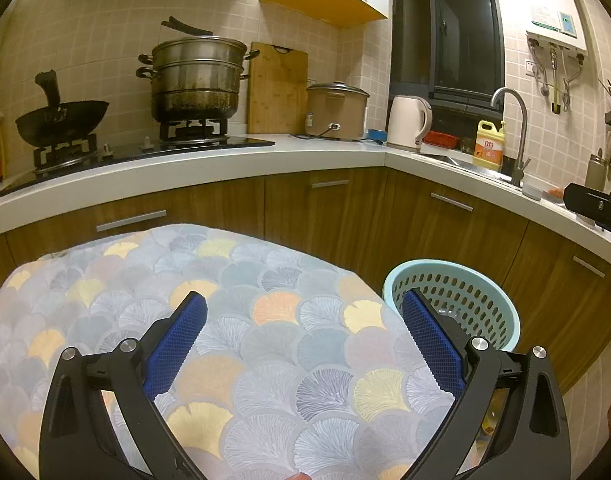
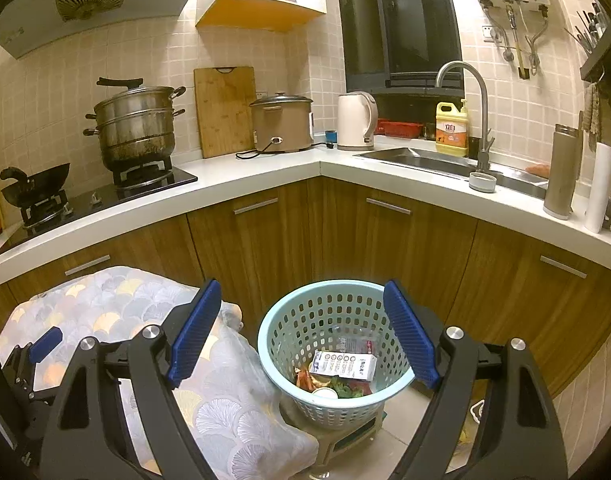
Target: Collect trash
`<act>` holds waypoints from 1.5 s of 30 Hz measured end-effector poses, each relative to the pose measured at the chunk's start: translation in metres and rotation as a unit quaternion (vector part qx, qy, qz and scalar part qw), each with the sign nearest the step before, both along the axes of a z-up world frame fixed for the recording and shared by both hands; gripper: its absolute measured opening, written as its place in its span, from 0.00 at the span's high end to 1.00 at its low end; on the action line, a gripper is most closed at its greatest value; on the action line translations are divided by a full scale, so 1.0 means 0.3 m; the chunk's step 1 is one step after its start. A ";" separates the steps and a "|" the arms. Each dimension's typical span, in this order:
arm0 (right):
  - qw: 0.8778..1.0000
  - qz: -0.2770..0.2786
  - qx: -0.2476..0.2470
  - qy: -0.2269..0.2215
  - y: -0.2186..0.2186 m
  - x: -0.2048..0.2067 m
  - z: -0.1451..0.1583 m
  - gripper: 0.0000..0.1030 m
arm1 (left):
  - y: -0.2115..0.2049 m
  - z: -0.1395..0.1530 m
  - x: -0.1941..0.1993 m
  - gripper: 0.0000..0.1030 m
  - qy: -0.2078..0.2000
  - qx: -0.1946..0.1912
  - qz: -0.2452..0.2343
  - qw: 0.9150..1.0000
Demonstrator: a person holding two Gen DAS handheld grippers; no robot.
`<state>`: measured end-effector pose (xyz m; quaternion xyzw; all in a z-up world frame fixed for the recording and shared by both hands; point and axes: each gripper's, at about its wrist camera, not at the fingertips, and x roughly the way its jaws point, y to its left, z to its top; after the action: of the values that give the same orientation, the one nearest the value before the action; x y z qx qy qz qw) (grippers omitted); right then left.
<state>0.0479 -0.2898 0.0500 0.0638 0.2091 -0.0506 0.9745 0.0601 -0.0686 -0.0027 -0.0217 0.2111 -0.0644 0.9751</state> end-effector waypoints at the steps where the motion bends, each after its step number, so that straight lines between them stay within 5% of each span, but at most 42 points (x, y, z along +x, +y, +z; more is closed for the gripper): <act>1: 1.000 0.000 0.000 0.000 0.000 0.001 0.001 0.23 | 0.000 0.000 0.001 0.08 0.000 -0.001 0.000 1.000; 45: 1.000 0.005 0.005 0.010 -0.001 0.011 -0.015 0.23 | -0.012 -0.004 -0.015 0.07 -0.005 -0.004 -0.005 1.000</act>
<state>0.0511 -0.2900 0.0453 0.0668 0.2190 -0.0458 0.9723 0.0556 -0.0723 -0.0040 -0.0245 0.2056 -0.0699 0.9758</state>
